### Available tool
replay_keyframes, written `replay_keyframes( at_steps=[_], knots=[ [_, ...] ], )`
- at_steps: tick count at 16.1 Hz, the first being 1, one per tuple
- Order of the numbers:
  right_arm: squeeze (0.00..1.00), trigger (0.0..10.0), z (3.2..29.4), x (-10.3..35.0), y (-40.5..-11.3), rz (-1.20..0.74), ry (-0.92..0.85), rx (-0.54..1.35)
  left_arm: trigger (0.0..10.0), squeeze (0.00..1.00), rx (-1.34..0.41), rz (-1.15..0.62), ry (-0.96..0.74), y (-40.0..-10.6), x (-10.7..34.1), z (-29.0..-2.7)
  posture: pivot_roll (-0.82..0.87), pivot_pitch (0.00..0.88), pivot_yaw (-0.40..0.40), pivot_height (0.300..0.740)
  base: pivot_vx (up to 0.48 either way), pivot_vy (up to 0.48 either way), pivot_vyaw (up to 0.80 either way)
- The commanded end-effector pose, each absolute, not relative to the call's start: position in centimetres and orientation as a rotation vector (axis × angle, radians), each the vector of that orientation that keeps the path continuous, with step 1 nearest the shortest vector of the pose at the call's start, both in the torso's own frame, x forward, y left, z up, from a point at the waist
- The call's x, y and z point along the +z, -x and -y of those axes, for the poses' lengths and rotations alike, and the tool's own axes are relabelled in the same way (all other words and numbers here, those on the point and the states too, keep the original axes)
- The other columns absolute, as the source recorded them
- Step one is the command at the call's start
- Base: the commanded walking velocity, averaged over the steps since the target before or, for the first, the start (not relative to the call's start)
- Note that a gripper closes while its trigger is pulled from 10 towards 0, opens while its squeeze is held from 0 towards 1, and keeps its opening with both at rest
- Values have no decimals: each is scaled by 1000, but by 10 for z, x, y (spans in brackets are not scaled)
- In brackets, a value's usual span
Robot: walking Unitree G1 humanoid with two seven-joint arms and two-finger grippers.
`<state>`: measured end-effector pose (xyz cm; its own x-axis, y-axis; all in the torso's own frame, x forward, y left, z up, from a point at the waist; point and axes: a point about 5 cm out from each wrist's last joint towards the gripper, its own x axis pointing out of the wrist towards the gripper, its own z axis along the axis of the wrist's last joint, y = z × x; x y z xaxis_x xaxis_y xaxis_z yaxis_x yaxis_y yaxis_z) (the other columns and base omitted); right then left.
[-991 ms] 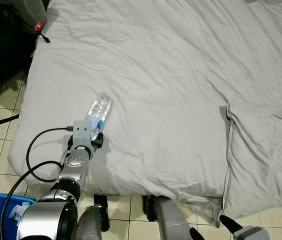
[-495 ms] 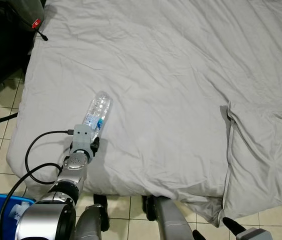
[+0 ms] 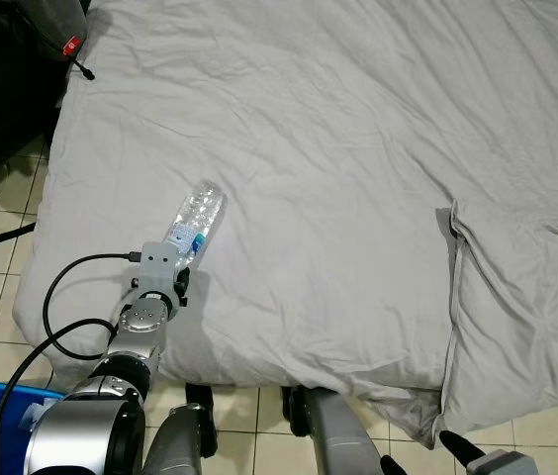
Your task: Clean up the room
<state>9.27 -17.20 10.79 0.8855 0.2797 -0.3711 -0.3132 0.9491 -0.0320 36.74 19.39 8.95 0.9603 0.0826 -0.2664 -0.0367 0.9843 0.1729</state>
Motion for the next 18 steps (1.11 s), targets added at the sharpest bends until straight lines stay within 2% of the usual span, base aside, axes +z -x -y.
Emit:
replay_keyframes(
  at_steps=[1, 3, 4, 6, 7, 8, 9, 10, 11, 12, 14, 15, 16, 17, 18],
  knots=[
    [0, 10000, 174, 99, -89, -426, 90, 303, 0, 0, 71, -335, -144, -359, 75, -198, -359, 632, -111, 740, 0, 0, 0],
    [0, 10000, 173, 95, -91, -424, 89, 305, 0, 0, 81, -327, -125, -359, 76, -200, -347, 616, -102, 740, 0, 0, 0],
    [0, 10000, 172, 90, -97, -419, 87, 307, 0, 0, 94, -308, -98, -359, 77, -203, -319, 573, -85, 740, 0, 0, 0],
    [0, 10000, 171, 85, -103, -415, 86, 313, 0, 0, 100, -288, -82, -359, 79, -206, -306, 554, -78, 740, 0, 0, 0],
    [0, 10000, 170, 83, -111, -401, 85, 326, 0, 0, 101, -246, -74, -359, 84, -209, -274, 507, -64, 740, 0, 0, 0],
    [0, 10000, 170, 83, -111, -401, 85, 326, 0, 0, 101, -246, -74, -359, 84, -209, -274, 507, -64, 740, 0, 0, 0],
    [0, 10000, 169, 76, -120, -394, 81, 335, 0, 0, 96, -215, -74, -358, 85, -211, -235, 457, -51, 740, 0, 0, 0],
    [0, 10000, 169, 76, -120, -394, 81, 335, 0, 0, 96, -215, -74, -358, 85, -211, -235, 457, -51, 740, 0, 0, 0],
    [0, 10000, 168, 67, -144, -369, 66, 348, 0, 0, 98, -129, -72, -355, 90, -215, -165, 379, -27, 740, 0, 0, 0],
    [0, 10000, 168, 67, -144, -369, 66, 348, 0, 0, 98, -129, -72, -355, 90, -215, -165, 379, -27, 740, 0, 0, 0],
    [0, 10000, 167, 60, -175, -334, 32, 346, 0, 0, 110, -36, -94, -347, 94, -218, -55, 267, 1, 740, 0, 0, 0],
    [0, 10000, 167, 60, -175, -334, 32, 346, 0, 0, 110, -36, -94, -347, 94, -218, -55, 267, 1, 740, 0, 0, 0],
    [0, 10000, 165, 58, -193, -315, 15, 346, 0, 0, 122, 2, -103, -339, 96, -220, 7, 205, 7, 740, 0, 0, 0],
    [0, 10000, 164, 58, -204, -302, 4, 348, 0, 0, 130, 28, -108, -332, 98, -220, 7, 205, 7, 740, 0, 0, 0],
    [0, 10000, 162, 56, -217, -291, -5, 351, 0, 0, 136, 33, -120, -325, 97, -220, 64, 142, 8, 740, 0, 0, 0]
  ],
)
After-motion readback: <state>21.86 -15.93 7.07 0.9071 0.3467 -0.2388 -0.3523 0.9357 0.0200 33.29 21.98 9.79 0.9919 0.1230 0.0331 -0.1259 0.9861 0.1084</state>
